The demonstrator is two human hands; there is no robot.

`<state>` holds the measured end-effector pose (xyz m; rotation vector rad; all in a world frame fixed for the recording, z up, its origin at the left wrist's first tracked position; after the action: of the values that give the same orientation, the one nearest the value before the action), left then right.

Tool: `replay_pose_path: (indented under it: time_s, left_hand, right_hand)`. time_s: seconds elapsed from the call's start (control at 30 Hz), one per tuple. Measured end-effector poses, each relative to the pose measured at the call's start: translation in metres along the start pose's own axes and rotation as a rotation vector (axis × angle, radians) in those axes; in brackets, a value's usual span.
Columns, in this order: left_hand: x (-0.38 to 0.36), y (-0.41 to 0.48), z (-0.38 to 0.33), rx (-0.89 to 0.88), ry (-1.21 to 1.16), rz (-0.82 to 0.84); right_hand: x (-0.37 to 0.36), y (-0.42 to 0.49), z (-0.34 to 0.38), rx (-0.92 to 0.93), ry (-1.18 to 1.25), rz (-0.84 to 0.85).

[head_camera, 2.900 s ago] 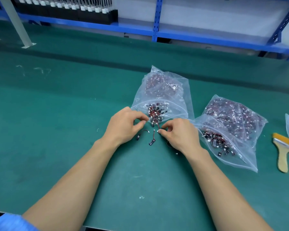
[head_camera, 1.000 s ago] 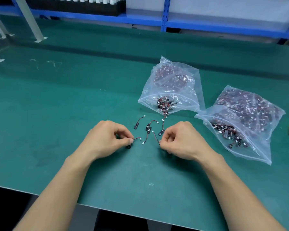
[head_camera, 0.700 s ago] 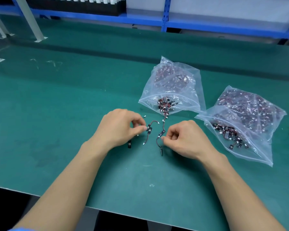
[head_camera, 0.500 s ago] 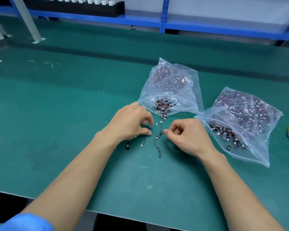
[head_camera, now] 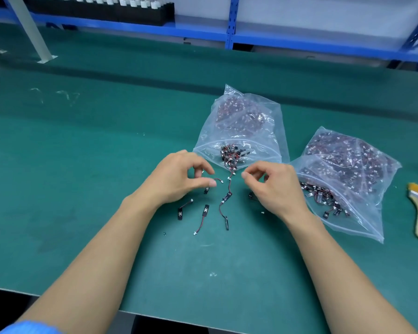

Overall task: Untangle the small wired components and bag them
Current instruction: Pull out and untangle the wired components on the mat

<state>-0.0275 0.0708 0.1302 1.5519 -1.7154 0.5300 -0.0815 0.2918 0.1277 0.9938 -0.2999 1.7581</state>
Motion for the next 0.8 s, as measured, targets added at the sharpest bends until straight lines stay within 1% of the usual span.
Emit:
replay_pose_path:
  time_s: [0.1, 0.27, 0.4, 0.47, 0.63, 0.8]
  left_hand:
    - [0.000, 0.013, 0.001, 0.003, 0.035, -0.090]
    - [-0.002, 0.027, 0.003, 0.019, 0.087, -0.169]
    - [-0.002, 0.027, 0.008, 0.019, 0.086, -0.234]
    - [0.000, 0.026, 0.011, 0.015, 0.089, -0.254]
    - [0.001, 0.023, 0.015, 0.010, 0.090, -0.284]
    - [-0.001, 0.022, 0.017, 0.017, 0.066, -0.289]
  right_hand:
    - [-0.005, 0.017, 0.008, 0.033, -0.102, 0.062]
    - [-0.026, 0.038, 0.017, 0.001, -0.399, 0.241]
    - [-0.031, 0.048, 0.013, -0.028, -0.512, 0.294]
    - [-0.030, 0.050, 0.010, -0.028, -0.507, 0.280]
    - [-0.024, 0.050, 0.006, -0.015, -0.440, 0.183]
    - [-0.017, 0.047, 0.003, 0.018, -0.272, 0.059]
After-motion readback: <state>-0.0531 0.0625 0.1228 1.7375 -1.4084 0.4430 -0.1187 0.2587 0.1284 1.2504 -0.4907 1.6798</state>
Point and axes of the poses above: each hand's wrist, its own y-axis towards the middle knuckle, its own x-axis out of the back of the hand, z = x × y, the point moved 4 cm from there along y, towards the middle knuckle, and after that the axes turned 8 degrees about z, right-handed, at the moved point
